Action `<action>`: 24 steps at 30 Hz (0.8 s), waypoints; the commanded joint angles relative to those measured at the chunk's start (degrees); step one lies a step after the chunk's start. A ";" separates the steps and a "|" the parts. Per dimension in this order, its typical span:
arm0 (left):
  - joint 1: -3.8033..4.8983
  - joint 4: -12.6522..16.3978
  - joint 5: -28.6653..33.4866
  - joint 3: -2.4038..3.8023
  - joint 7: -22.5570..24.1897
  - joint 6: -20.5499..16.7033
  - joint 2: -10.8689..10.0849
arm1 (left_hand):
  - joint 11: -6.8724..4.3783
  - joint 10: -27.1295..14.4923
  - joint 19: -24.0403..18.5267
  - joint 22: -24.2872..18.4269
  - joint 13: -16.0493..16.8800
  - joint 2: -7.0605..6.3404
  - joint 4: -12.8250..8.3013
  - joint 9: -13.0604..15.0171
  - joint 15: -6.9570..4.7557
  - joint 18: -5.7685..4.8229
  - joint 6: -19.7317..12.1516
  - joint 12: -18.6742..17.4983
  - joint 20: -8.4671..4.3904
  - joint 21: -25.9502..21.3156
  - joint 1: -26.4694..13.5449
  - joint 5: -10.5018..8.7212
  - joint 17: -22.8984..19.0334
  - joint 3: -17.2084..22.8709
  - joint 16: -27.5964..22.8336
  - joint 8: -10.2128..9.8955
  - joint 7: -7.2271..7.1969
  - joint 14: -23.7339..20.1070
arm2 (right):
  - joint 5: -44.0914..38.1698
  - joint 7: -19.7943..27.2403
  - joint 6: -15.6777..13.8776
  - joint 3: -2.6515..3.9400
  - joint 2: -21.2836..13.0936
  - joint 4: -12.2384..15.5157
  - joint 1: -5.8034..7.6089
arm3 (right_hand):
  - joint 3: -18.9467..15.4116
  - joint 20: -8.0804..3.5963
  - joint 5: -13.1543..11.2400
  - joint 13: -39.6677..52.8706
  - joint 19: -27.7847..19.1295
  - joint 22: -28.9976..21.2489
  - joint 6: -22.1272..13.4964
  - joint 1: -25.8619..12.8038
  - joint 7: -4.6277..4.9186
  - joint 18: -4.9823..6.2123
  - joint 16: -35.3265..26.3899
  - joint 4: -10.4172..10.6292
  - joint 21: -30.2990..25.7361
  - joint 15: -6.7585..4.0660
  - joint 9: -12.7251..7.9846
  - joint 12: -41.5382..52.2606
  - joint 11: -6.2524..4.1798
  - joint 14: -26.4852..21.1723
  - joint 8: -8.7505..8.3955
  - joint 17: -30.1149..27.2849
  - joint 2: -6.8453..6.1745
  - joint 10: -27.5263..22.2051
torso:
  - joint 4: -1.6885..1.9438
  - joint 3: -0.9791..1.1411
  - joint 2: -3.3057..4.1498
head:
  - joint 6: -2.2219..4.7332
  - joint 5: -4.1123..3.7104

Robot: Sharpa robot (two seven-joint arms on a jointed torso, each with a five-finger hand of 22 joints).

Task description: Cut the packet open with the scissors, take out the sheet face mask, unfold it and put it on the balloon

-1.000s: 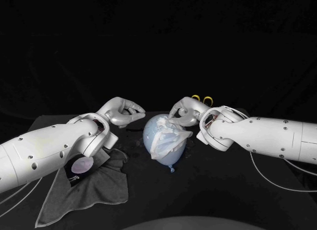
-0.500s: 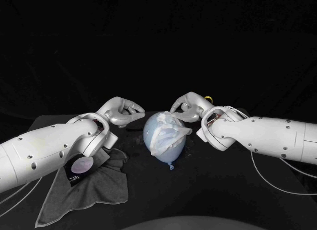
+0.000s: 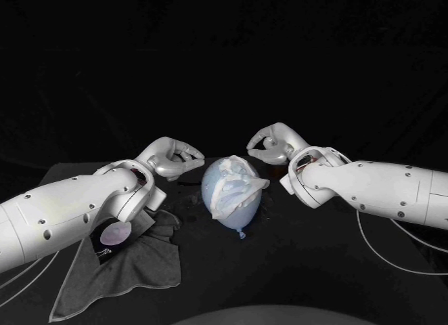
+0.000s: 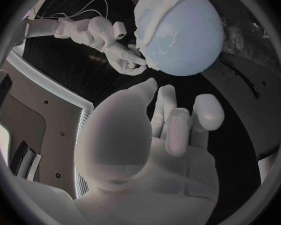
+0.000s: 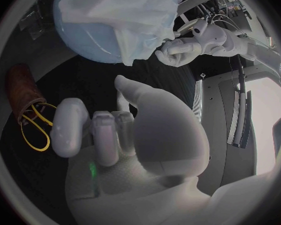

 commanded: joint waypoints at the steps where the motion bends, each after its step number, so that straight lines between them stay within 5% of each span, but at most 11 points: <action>1: 0.03 0.13 0.44 0.08 0.56 0.28 0.08 | -0.05 -0.25 -0.14 -0.04 0.07 0.06 0.33 0.05 -0.21 -0.93 0.33 0.13 0.04 0.13 0.46 -0.06 0.05 0.02 0.24 -0.19 0.05 -0.01 | -1.70 0.35 0.44 0.08 -0.22 0.14 0.02 | 0.53 -0.24 0.16 15.09 -0.10 7.66 -0.44 -0.65 0.03 -0.08 0.20 -0.05 -0.32 -0.39 0.28 0.29 -0.33 6.18 0.22 15.10 -0.01 6.18 | -0.03 -0.08 -0.03 | 0.00 -0.02; 4: 0.03 0.15 0.45 0.08 0.54 0.35 0.08 | -0.04 -0.28 -0.16 -0.04 0.07 0.07 0.40 0.07 -0.20 -0.93 0.34 0.13 0.04 0.12 0.45 -0.07 0.11 0.00 0.23 -0.21 0.06 0.00 | -2.12 -0.37 4.30 0.10 -0.44 0.61 0.06 | 0.56 -0.14 0.13 14.34 -0.78 7.10 -1.84 -2.53 0.04 0.21 0.20 0.70 -1.86 -0.25 0.92 -0.51 -0.23 6.18 0.33 15.10 0.05 5.54 | -0.02 -0.08 -0.06 | 0.06 0.00; 6: 0.03 0.13 0.45 0.08 0.53 0.37 0.08 | -0.04 -0.28 -0.16 -0.04 0.07 0.07 0.40 0.07 -0.20 -0.93 0.34 0.13 0.04 0.12 0.45 -0.07 0.11 0.00 0.23 -0.21 0.06 0.00 | -1.90 -0.84 6.58 0.11 -0.50 0.90 0.08 | -0.90 0.07 0.14 13.31 -1.27 6.70 -5.08 -5.26 0.99 0.37 0.20 2.48 -2.94 0.19 0.49 -1.66 0.46 6.18 -1.57 15.10 -0.56 4.61 | -0.02 -0.09 -0.07 | 0.04 -0.03; 8: 0.03 0.14 0.46 0.08 0.53 0.38 0.08 | -0.04 -0.28 -0.16 -0.04 0.07 0.07 0.40 0.07 -0.20 -0.93 0.34 0.13 0.04 0.12 0.45 -0.07 0.11 0.00 0.23 -0.21 0.06 0.00 | -1.74 -1.32 8.99 0.11 -0.60 1.35 0.09 | -4.43 0.89 0.23 12.76 -1.54 6.49 -7.11 -10.37 2.56 0.33 0.20 6.04 -3.57 1.47 -0.42 -2.30 1.97 6.18 -3.92 15.10 -2.60 4.06 | 0.02 -0.09 -0.04 | 0.08 -0.10; 11: 0.03 0.14 0.46 0.08 0.53 0.42 0.05 | -0.04 -0.28 -0.16 -0.04 0.07 0.07 0.40 0.07 -0.20 -0.93 0.34 0.13 0.04 0.12 0.45 -0.07 0.11 0.00 0.23 -0.21 0.06 0.00 | -1.68 -1.92 11.78 0.11 -0.80 2.05 0.10 | -8.13 1.59 0.16 12.86 -1.17 6.84 -8.37 -14.22 3.26 0.20 0.20 9.50 -2.86 2.15 -1.20 -2.20 2.61 6.18 -5.88 15.10 -4.40 4.11 | 0.05 -0.08 -0.01 | 0.14 -0.19; 15: 0.03 0.17 0.46 0.08 0.55 0.44 0.01 | -0.04 -0.28 -0.16 -0.04 0.07 0.07 0.40 0.07 -0.20 -0.93 0.34 0.13 0.04 0.12 0.45 -0.07 0.11 0.00 0.23 -0.21 0.06 0.00 | -1.75 -2.51 13.67 0.11 -0.97 2.54 0.10 | -10.31 2.04 0.21 13.40 -0.69 7.28 -8.56 -14.06 3.46 0.12 0.20 11.58 -1.95 2.35 -1.73 -1.60 2.81 6.18 -7.29 15.10 -4.26 4.60 | 0.04 -0.08 0.01 | 0.09 -0.19; 24: 0.03 0.30 0.48 0.09 0.57 0.42 -0.21 | -0.04 -0.28 -0.16 -0.04 0.07 0.07 0.40 0.07 -0.20 -0.93 0.34 0.13 0.04 0.12 0.45 -0.07 0.11 0.00 0.23 -0.21 0.06 0.00 | -2.40 -3.84 14.94 0.09 -0.92 1.87 0.05 | -11.62 2.26 0.22 13.80 -0.24 7.72 -7.70 -12.18 3.47 0.00 0.20 12.71 -1.10 2.41 -2.10 -1.14 2.84 6.18 -8.19 15.10 -3.38 4.97 | 0.01 -0.05 0.01 | -0.05 -0.09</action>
